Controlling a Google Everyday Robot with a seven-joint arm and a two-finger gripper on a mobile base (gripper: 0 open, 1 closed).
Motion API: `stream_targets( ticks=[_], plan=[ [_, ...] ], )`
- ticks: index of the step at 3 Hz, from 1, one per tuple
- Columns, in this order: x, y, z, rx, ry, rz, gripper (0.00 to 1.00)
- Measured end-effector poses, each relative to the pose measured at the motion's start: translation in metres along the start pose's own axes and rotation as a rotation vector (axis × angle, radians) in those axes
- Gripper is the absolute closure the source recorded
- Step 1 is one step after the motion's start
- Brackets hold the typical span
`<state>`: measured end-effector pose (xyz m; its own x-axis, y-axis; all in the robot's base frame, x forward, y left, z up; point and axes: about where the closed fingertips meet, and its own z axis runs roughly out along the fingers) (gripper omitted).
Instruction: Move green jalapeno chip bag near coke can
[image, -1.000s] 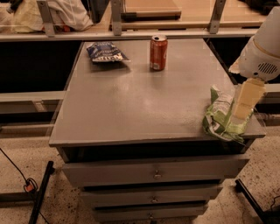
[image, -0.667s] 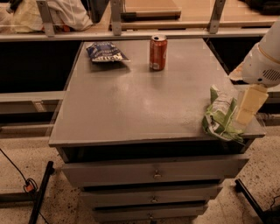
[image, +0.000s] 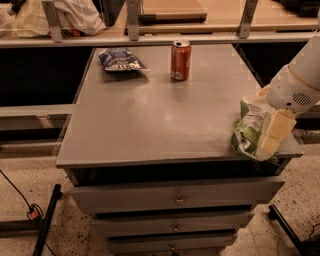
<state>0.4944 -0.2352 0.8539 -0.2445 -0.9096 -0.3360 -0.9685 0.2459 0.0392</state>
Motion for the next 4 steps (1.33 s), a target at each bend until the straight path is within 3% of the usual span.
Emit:
stream_targets(
  ticks=[1,2,4],
  plan=[
    [0.001,0.001,0.014,-0.009,0.009,0.011,0.00],
    [0.004,-0.003,0.022,0.025,0.042,0.037,0.16],
    [0.000,-0.009,0.030,0.057,0.030,0.050,0.62]
  ],
)
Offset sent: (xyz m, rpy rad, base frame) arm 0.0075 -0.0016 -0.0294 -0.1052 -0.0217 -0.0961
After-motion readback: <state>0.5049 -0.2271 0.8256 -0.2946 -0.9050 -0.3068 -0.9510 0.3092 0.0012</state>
